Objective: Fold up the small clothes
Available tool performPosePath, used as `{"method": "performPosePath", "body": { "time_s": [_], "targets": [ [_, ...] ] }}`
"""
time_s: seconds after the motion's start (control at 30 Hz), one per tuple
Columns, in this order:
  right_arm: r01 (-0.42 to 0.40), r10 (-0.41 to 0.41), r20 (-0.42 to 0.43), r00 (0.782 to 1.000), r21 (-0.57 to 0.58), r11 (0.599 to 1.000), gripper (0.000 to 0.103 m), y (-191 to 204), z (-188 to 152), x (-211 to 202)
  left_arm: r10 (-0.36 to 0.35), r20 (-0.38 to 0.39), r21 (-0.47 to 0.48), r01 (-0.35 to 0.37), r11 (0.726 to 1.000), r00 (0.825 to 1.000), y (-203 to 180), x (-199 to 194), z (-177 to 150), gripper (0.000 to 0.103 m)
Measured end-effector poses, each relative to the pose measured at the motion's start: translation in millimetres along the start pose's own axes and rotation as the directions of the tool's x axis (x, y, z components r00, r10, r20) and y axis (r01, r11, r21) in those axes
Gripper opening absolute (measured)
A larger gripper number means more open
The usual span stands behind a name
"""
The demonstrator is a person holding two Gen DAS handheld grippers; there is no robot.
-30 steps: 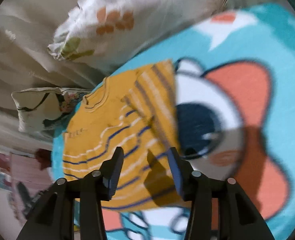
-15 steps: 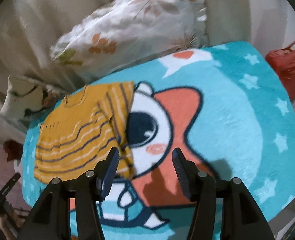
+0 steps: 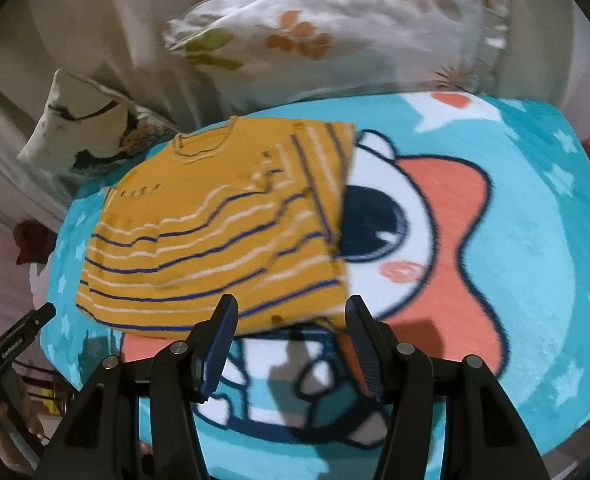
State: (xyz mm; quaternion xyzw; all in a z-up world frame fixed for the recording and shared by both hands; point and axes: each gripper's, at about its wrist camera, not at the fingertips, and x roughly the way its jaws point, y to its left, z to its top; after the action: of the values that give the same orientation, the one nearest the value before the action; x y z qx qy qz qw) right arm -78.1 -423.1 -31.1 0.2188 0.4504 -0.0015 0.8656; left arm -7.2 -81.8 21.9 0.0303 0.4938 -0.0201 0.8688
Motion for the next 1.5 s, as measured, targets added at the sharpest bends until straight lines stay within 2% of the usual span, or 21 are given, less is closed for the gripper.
{"method": "performPosePath", "body": {
  "time_s": [0.13, 0.43, 0.63, 0.93, 1.2, 1.37, 1.47, 1.5],
  "targets": [
    [-0.009, 0.008, -0.023, 1.000, -0.019, 1.000, 0.062, 37, 7, 18, -0.003, -0.009, -0.017, 0.003, 1.000, 1.000, 27, 12, 12, 0.077],
    [-0.055, 0.043, -0.102, 0.994, -0.113, 0.992, 0.062, 155, 28, 75, -0.016, -0.043, -0.049, 0.014, 0.999, 0.999, 91, 39, 36, 0.077],
    [-0.082, 0.055, -0.158, 0.986, -0.165, 0.983, 0.062, 219, 30, 110, -0.022, -0.073, -0.067, 0.017, 0.998, 0.997, 124, 60, 44, 0.077],
    [-0.104, 0.061, -0.234, 0.970, -0.176, 0.979, 0.063, 269, 30, 148, -0.035, -0.120, -0.088, 0.025, 0.996, 0.992, 154, 83, 45, 0.077],
    [-0.099, 0.044, -0.260, 0.965, -0.202, 0.974, 0.064, 315, 49, 180, -0.071, -0.173, -0.141, 0.046, 0.989, 0.982, 179, 102, 40, 0.077],
    [-0.025, -0.029, -0.261, 0.965, -0.202, 0.979, 0.069, 335, 59, 211, -0.086, -0.195, -0.182, 0.050, 0.982, 0.977, 198, 108, 36, 0.077],
    [0.084, -0.147, -0.226, 0.963, -0.265, 0.960, 0.070, 353, 59, 224, -0.093, -0.204, -0.202, 0.051, 0.978, 0.975, 207, 112, 33, 0.077],
    [0.147, -0.215, -0.204, 0.955, -0.303, 0.942, 0.070, 360, 57, 229, -0.099, -0.208, -0.211, 0.054, 0.976, 0.973, 210, 113, 32, 0.077]
  ]
}}
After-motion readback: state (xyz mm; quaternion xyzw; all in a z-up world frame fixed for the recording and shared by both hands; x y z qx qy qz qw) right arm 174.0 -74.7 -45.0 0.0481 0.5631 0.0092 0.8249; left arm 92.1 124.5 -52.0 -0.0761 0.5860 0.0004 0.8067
